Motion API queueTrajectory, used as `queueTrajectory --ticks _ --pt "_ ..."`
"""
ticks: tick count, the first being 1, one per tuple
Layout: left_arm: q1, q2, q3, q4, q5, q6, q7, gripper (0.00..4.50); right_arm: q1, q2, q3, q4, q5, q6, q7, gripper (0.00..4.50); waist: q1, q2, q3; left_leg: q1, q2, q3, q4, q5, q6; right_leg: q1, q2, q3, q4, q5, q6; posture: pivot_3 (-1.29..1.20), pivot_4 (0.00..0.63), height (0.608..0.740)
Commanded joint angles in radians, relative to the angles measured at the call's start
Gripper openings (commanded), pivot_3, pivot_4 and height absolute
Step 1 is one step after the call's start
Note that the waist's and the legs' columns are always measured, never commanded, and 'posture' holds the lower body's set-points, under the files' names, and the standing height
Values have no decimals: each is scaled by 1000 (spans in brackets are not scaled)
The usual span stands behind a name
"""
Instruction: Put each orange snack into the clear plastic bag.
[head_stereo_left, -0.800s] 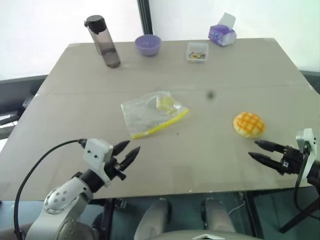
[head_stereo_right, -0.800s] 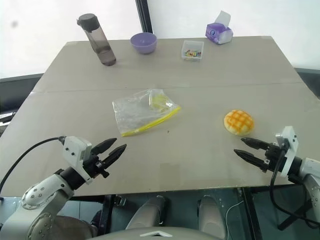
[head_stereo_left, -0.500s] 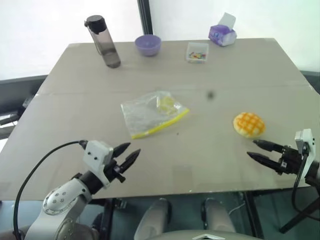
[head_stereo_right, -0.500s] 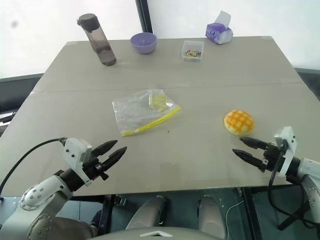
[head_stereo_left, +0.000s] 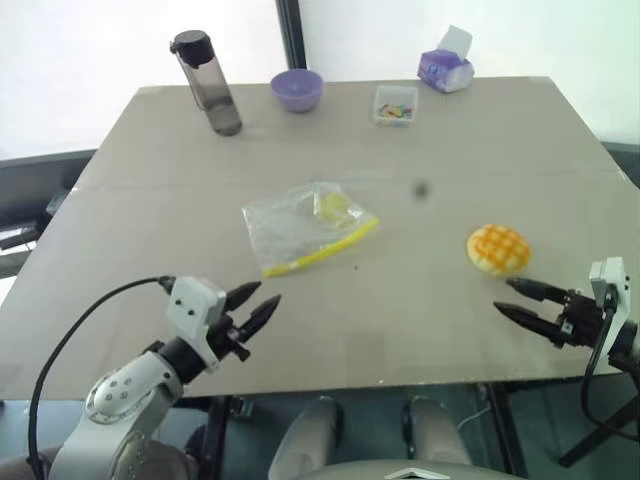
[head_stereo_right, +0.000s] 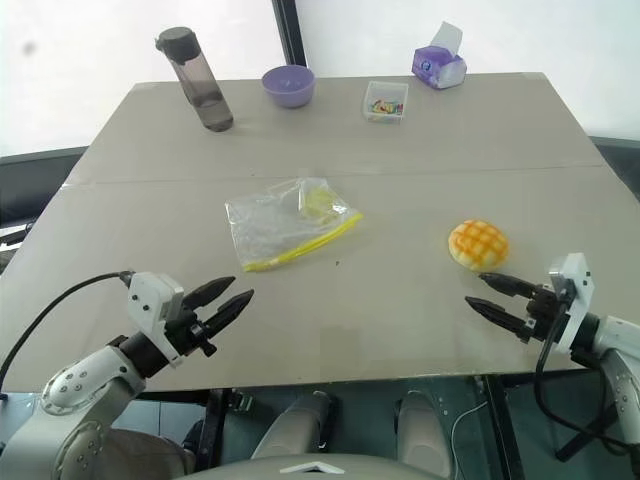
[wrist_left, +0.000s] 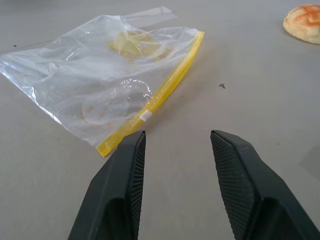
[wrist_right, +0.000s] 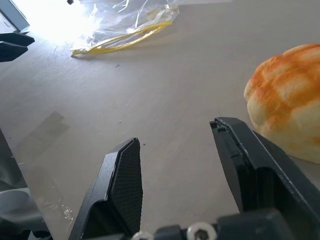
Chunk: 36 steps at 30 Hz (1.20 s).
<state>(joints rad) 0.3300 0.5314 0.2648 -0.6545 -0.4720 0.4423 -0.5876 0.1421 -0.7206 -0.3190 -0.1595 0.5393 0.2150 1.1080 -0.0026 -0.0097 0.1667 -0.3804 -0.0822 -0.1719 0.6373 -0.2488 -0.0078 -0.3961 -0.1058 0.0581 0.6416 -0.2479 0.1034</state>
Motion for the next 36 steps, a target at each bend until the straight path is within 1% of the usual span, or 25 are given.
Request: queueTrajectory --ticks 1,3,6,11,13,15,18,19,20,21,23,24,30,33,36 --pt "-14 13 11 23 2 -14 -7 2187 -20 -5 6 -20 1 -23 8 2571 -1 0 0 0 0 0 0 0 0 0 0 0 0 0 0 0 150 740" --pt "-51 3 39 61 -32 32 21 2187 -34 -1 19 -54 5 -17 -1 2571 -2 0 0 0 0 0 0 0 0 0 0 0 0 0 0 0 150 740" --pt "-170 -36 142 156 -178 161 123 2187 -70 -6 50 -139 7 22 -45 2571 -2 0 0 0 0 -1 0 0 0 0 0 0 1 0 0 0 150 740" --pt "-293 -6 238 274 -312 326 182 2187 -135 -31 109 -250 -21 91 -115 2571 -7 0 0 0 0 -1 1 0 0 0 0 -1 1 0 0 0 150 740" --pt "-348 -8 257 340 -340 368 216 2187 -151 -31 126 -295 -16 118 -140 2571 -6 0 0 0 -1 -2 1 0 0 -1 0 -1 1 0 0 0 150 740" --pt "-417 -34 269 435 -370 402 256 2187 -177 -28 139 -339 5 146 -161 2571 -4 -1 0 -1 -1 -3 1 0 0 -1 0 -2 1 0 0 0 150 740" --pt "-473 -51 245 493 -388 435 258 2187 -218 -29 147 -359 19 169 -176 2571 -3 -1 0 -1 -1 -3 1 0 0 -1 0 -2 1 0 0 0 150 740" --pt "-491 -59 235 510 -388 443 260 2709 -231 -27 149 -361 19 175 -182 2778 -4 -2 0 -1 -1 -3 1 0 0 -1 0 -2 1 0 0 0 150 740" --pt "-506 -68 231 526 -392 450 265 2931 -238 -27 151 -363 20 179 -186 2778 -5 -3 0 -1 -1 -2 1 0 0 -1 0 -2 1 0 0 0 150 740" --pt "-523 -82 231 549 -396 455 278 3393 -241 -28 153 -368 20 183 -186 2778 -5 -3 1 -1 -1 -3 1 0 0 -1 0 -2 1 0 0 0 150 740" --pt "-554 -107 236 594 -401 463 300 4175 -244 -31 159 -376 17 184 -185 2778 -4 -3 1 -1 -1 -3 1 0 0 -1 0 -2 1 0 0 0 150 740" --pt "-566 -118 241 611 -412 472 304 4443 -245 -32 160 -379 14 184 -184 2778 -3 -3 1 -1 -1 -3 1 0 0 -1 0 -2 1 0 0 0 150 740" --pt "-638 -186 190 692 -458 559 306 4443 -264 -25 174 -377 -2 181 -196 2778 -4 -2 0 -1 -1 -3 1 0 -1 -1 0 -2 1 0 0 0 150 740" --pt "-669 -199 167 725 -460 595 292 4443 -274 -22 186 -383 -3 179 -198 2778 10 -2 -1 0 -2 -3 2 0 -1 -1 0 -2 2 0 0 0 150 740" --pt "-715 -194 104 788 -425 650 291 4443 -285 -8 192 -390 9 167 -199 2778 17 -2 -1 -1 -2 -3 3 0 -1 0 0 -2 2 0 0 0 150 740"
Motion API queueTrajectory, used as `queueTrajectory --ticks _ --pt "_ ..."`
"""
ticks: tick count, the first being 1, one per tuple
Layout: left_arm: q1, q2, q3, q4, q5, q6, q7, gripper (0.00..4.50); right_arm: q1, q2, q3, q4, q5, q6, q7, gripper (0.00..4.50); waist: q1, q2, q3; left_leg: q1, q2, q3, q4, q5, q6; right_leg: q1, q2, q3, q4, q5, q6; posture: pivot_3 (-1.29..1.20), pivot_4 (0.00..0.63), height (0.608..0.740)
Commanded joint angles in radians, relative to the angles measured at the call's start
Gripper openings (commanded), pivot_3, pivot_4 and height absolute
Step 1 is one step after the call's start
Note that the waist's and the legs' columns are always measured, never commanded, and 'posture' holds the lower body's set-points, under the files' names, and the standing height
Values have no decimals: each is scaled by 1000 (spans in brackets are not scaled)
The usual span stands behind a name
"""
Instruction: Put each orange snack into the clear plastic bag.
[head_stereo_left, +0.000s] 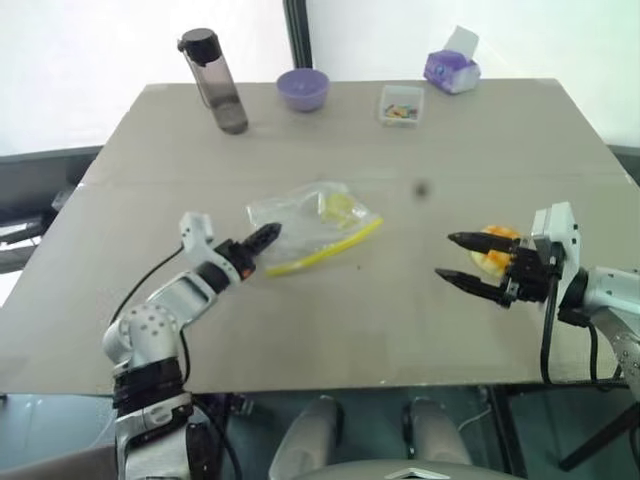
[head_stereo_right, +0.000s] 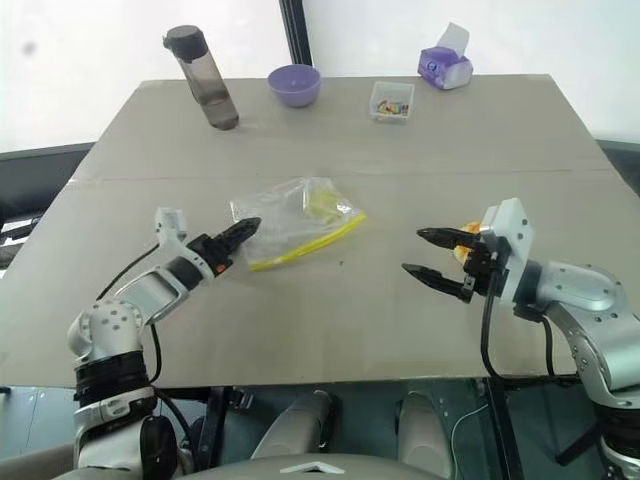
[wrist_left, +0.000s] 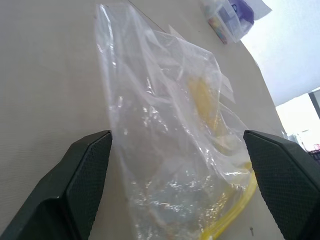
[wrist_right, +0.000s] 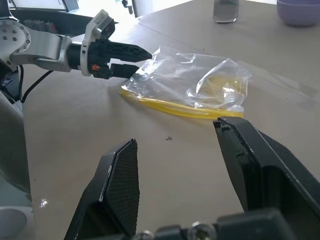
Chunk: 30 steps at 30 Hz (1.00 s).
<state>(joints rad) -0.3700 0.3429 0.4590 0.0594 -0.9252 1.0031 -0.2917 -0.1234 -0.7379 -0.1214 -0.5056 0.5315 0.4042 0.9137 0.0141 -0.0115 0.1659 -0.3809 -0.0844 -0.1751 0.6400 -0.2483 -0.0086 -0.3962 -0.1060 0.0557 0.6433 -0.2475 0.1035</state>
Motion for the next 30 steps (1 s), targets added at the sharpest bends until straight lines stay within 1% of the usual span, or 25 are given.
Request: queueTrajectory --ticks 1,2,5,6,8,9,10,11,12,13,14,16,20,22,23,25,27,30 --pt "-21 0 -109 81 36 105 -9 4443 -18 12 -7 -43 19 -27 -2 2778 4 0 -1 0 0 0 0 0 0 0 0 0 0 0 0 0 150 740" --pt "-27 1 -117 87 38 118 -12 4443 -15 12 -10 -41 20 -30 0 2778 5 1 -2 0 0 -1 0 0 0 0 0 -1 0 0 0 0 150 740" --pt "-59 -20 -103 123 28 145 -2 3649 -5 14 -6 -37 11 -42 3 2778 4 2 -2 0 -1 -1 1 0 0 1 -1 -1 0 0 0 0 150 740" --pt "-68 -23 -101 134 29 151 -5 3137 -1 16 -2 -37 6 -47 2 2778 4 2 -2 0 -1 -1 1 0 0 1 -1 -1 0 0 0 0 150 740" --pt "-83 -32 -92 150 29 159 -2 2303 3 18 1 -35 1 -54 0 2778 3 2 -2 0 -1 -1 1 0 0 1 -1 -1 0 0 0 0 150 740" --pt "-88 -38 -86 153 27 162 3 2102 5 19 0 -33 0 -57 0 2778 2 2 -2 0 -1 -1 1 1 -2 1 -1 -1 0 0 0 0 150 740" --pt "-96 -44 -73 160 19 167 10 1494 8 21 2 -32 -4 -60 -2 2778 1 2 -2 0 -1 -1 1 2 -4 1 -1 -1 0 0 0 0 150 740" --pt "-102 -48 -62 161 7 179 12 1134 11 24 6 -32 -10 -65 -5 2778 0 2 -2 0 -1 -1 1 2 -4 1 -1 -1 0 0 0 0 150 740" --pt "-110 -58 -39 162 -19 199 21 509 13 26 14 -29 -25 -73 -10 2778 0 2 -2 0 -1 -1 1 2 -4 1 -1 -1 0 0 0 0 150 740" --pt "-116 -67 -20 161 -43 216 25 458 15 27 23 -23 -44 -82 -15 2778 1 2 -2 0 -1 -1 1 2 -4 1 -1 -1 0 0 0 0 150 740" --pt "-122 -77 1 153 -77 241 24 201 11 23 46 -9 -88 -100 -23 2778 0 2 -2 0 -1 -1 1 2 -4 1 -1 -1 0 0 0 0 150 740" --pt "-131 -103 45 131 -153 296 36 201 -3 19 91 28 -182 -154 -39 2778 0 2 -2 0 -1 -1 1 2 -4 1 -1 -1 0 0 0 0 150 740" --pt "-127 -170 117 78 -349 413 125 201 -63 3 248 132 -421 -179 -103 2778 -4 -1 0 -2 -1 -1 4 2 -4 -1 0 -1 0 0 1 0 150 740" --pt "-108 -198 123 51 -441 441 179 201 -107 42 292 186 -486 -217 -140 2778 -14 -1 0 -2 -1 -1 4 2 -4 -1 0 -1 1 0 1 0 150 740" --pt "-97 -210 120 37 -486 444 208 201 -125 55 308 213 -511 -232 -154 2778 -20 -1 0 -2 0 -1 4 2 -4 -2 0 0 1 0 1 0 150 740" --pt "-65 -231 100 2 -595 425 285 201 -176 57 376 306 -631 -319 -179 2778 -30 -1 0 -2 0 0 3 2 -4 -2 0 1 1 0 1 0 150 740" --pt "-28 -237 67 -26 -708 388 357 201 -233 80 418 401 -732 -379 -242 2778 -30 -2 0 -2 0 1 4 2 -4 -2 0 2 2 0 1 0 150 740" --pt "24 -220 -2 -67 -850 317 443 201 -291 127 428 488 -793 -411 -310 2778 -26 -2 0 -1 0 2 4 3 -4 -2 0 3 3 0 0 0 150 740"
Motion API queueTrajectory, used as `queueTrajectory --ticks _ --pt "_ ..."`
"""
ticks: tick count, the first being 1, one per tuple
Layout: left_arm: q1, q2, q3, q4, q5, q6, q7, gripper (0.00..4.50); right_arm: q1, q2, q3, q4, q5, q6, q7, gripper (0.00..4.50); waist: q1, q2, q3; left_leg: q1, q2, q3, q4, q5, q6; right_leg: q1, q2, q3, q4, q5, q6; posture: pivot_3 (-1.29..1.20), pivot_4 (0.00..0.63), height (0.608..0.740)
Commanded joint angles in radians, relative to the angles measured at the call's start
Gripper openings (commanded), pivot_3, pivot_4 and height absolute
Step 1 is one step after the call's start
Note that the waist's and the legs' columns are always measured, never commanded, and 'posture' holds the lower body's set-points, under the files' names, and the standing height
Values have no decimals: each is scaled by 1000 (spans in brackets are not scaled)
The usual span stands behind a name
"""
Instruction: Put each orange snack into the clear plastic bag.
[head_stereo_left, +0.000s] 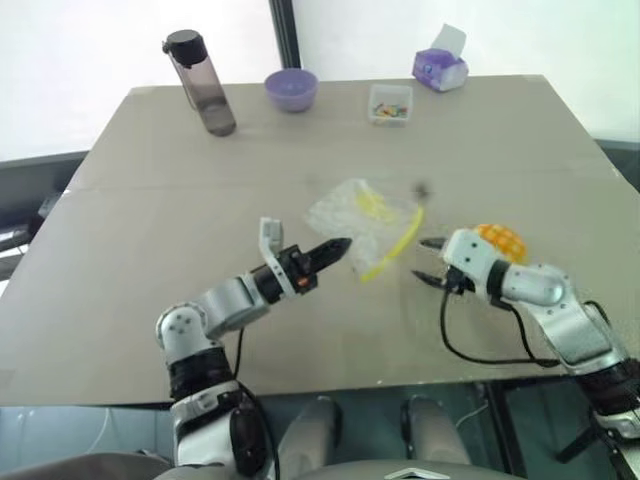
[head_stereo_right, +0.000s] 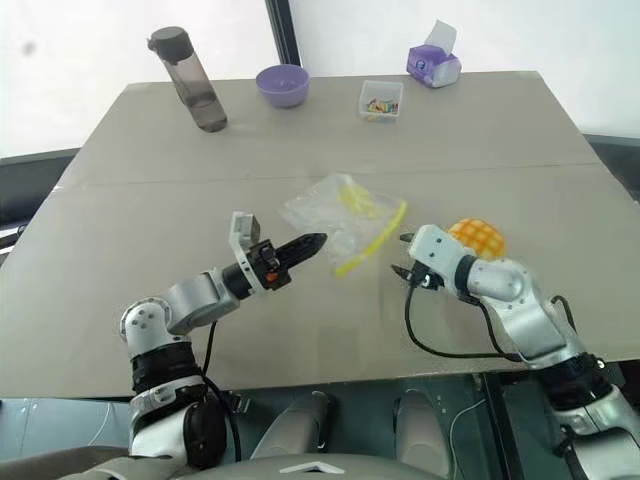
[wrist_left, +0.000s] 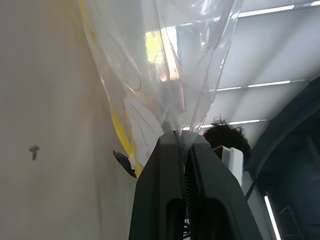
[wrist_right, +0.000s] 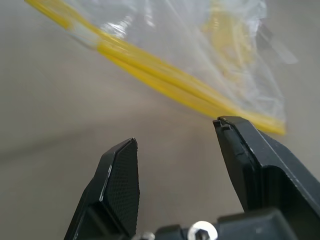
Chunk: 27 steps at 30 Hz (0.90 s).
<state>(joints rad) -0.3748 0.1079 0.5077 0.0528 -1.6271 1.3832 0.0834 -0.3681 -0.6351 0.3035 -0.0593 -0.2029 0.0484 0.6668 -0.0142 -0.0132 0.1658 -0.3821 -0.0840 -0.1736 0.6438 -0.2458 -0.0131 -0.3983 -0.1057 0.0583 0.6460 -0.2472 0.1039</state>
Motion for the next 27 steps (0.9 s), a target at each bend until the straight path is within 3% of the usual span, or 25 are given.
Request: queueTrajectory --ticks 1,6,10,13,22,25,27 --pt "50 21 -77 -82 -197 -89 91 201 -76 41 13 79 -79 -77 -78 2778 3 0 0 0 0 0 0 0 0 0 0 0 0 0 0 0 150 740" --pt "122 78 -178 -144 -321 -194 148 201 -149 99 6 173 -86 -141 -109 2778 3 0 0 0 0 2 0 0 0 0 0 2 0 0 0 0 150 740" --pt "153 131 -226 -172 -340 -250 128 172 -168 97 5 205 -87 -194 -95 1643 3 0 0 0 -1 2 0 0 0 0 0 2 0 0 0 0 150 740" --pt "170 170 -254 -195 -337 -272 80 172 -182 96 2 225 -86 -227 -88 153 2 0 0 0 -1 2 0 0 0 0 1 2 0 0 0 0 150 740" --pt "192 255 -295 -238 -55 -352 -100 172 -232 127 -18 253 -73 -246 -104 59 -1 0 0 1 -1 2 -1 0 0 0 1 2 0 0 -1 0 150 740" --pt "180 256 -283 -240 13 -396 -135 1608 -254 139 -40 259 -75 -207 -122 0 0 0 0 0 -1 2 -1 0 0 0 1 2 0 0 -1 0 150 740" --pt "163 278 -289 -255 98 -425 -171 1823 -275 137 -47 260 -97 -165 -130 0 0 0 0 0 -1 2 -1 0 0 0 1 2 -1 0 -1 0 150 740"
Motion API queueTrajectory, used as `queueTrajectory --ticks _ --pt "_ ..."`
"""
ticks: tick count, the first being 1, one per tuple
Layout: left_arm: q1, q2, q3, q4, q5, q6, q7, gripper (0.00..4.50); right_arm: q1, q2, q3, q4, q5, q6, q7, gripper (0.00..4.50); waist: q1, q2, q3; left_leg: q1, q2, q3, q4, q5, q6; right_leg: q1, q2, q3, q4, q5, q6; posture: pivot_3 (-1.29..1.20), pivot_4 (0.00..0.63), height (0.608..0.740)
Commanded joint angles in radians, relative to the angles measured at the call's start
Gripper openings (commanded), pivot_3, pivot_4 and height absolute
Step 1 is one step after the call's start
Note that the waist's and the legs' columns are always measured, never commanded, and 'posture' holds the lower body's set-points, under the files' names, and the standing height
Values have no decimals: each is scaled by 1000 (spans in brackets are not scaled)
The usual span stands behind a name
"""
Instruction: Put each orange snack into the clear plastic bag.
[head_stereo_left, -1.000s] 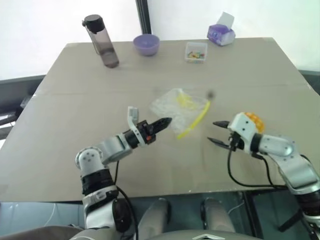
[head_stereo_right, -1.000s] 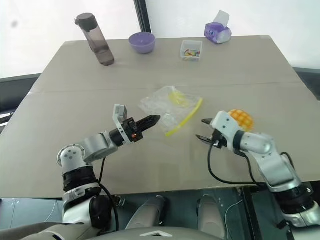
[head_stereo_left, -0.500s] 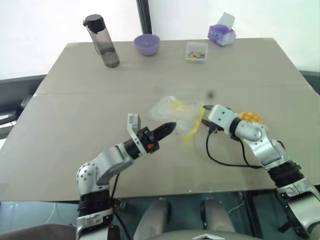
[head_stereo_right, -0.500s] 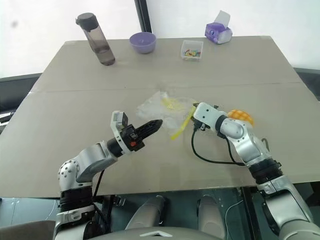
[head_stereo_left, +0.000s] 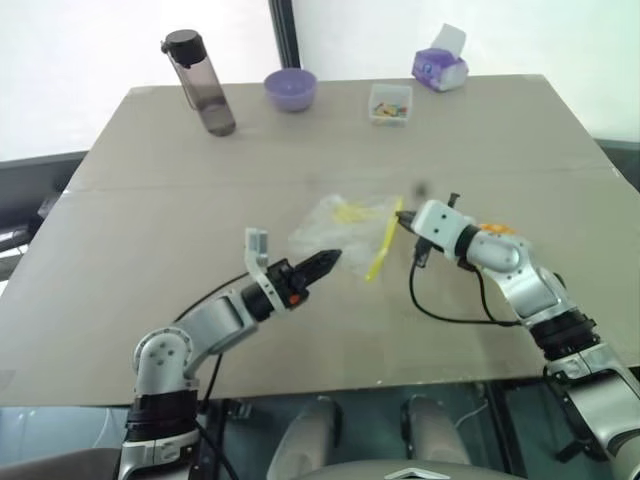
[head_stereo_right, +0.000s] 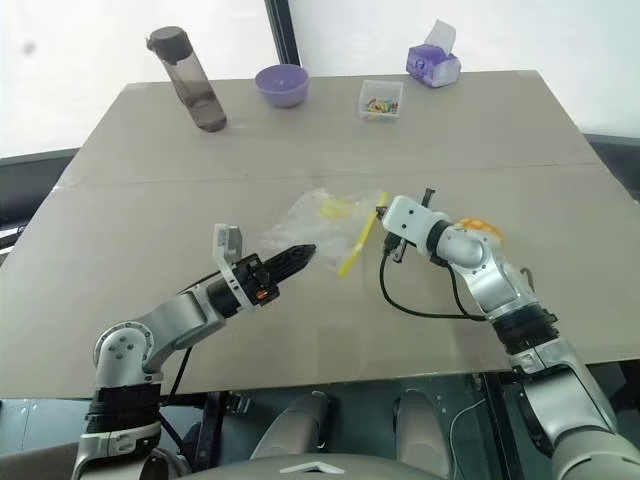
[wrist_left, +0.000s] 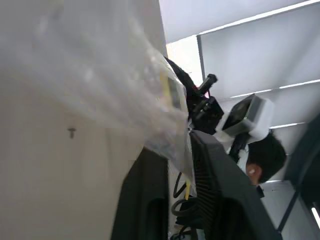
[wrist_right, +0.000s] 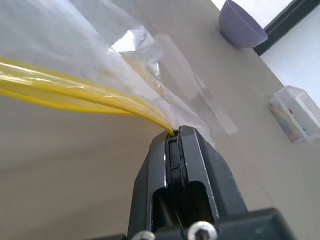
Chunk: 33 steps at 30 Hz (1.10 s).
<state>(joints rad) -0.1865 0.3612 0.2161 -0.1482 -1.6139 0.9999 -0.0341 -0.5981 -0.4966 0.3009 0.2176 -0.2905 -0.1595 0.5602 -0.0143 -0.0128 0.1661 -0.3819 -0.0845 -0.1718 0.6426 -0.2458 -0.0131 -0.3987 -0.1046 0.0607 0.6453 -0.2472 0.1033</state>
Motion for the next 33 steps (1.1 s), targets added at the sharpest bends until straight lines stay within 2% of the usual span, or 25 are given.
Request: queueTrajectory --ticks 1,5,9,11,14,16,20,24,33 --pt "-33 41 -2 -73 121 -49 -82 1823 -58 -4 -45 -20 -19 70 -21 0 0 0 0 0 0 0 0 0 0 0 0 0 0 0 0 0 150 740" --pt "-93 106 -45 -205 274 -103 -216 1823 -125 -4 -54 -36 -82 158 -71 0 -1 0 0 -2 0 0 -1 0 0 -2 0 0 0 0 0 0 150 740" --pt "-199 121 -124 -288 483 -197 -255 1823 -164 31 -68 -55 -115 300 -115 0 1 0 0 -4 0 1 -2 0 0 -6 0 1 0 0 0 0 150 740" --pt "-251 142 -206 -301 662 -269 -272 1823 -180 61 -78 -68 -118 374 -128 0 1 0 0 -5 0 1 -2 0 0 -7 0 1 0 0 0 0 150 740" --pt "-317 233 -413 -288 1039 -443 -336 1823 -203 94 -55 -80 -173 450 -161 0 -3 0 0 -6 0 2 -4 0 0 -9 0 2 0 0 0 0 150 740" --pt "-344 252 -489 -257 1198 -529 -347 1823 -209 130 -61 -89 -166 515 -166 0 -7 0 0 -7 0 5 -7 0 0 -13 0 5 0 0 0 0 150 740" --pt "-373 241 -568 -199 1379 -608 -373 1823 -248 154 21 -83 -303 640 -193 0 -14 0 0 -16 0 5 -7 1 -1 -22 0 5 1 0 0 0 150 740" --pt "-391 219 -603 -159 1513 -657 -383 1823 -277 201 36 -88 -310 672 -202 0 -24 0 0 -19 0 4 -7 1 -1 -25 0 5 1 0 0 0 150 740" --pt "-390 201 -587 -116 1710 -706 -383 1823 -275 269 35 -157 -293 749 -190 0 -30 0 0 -18 0 4 -6 1 -2 -26 0 5 8 0 0 0 150 740"
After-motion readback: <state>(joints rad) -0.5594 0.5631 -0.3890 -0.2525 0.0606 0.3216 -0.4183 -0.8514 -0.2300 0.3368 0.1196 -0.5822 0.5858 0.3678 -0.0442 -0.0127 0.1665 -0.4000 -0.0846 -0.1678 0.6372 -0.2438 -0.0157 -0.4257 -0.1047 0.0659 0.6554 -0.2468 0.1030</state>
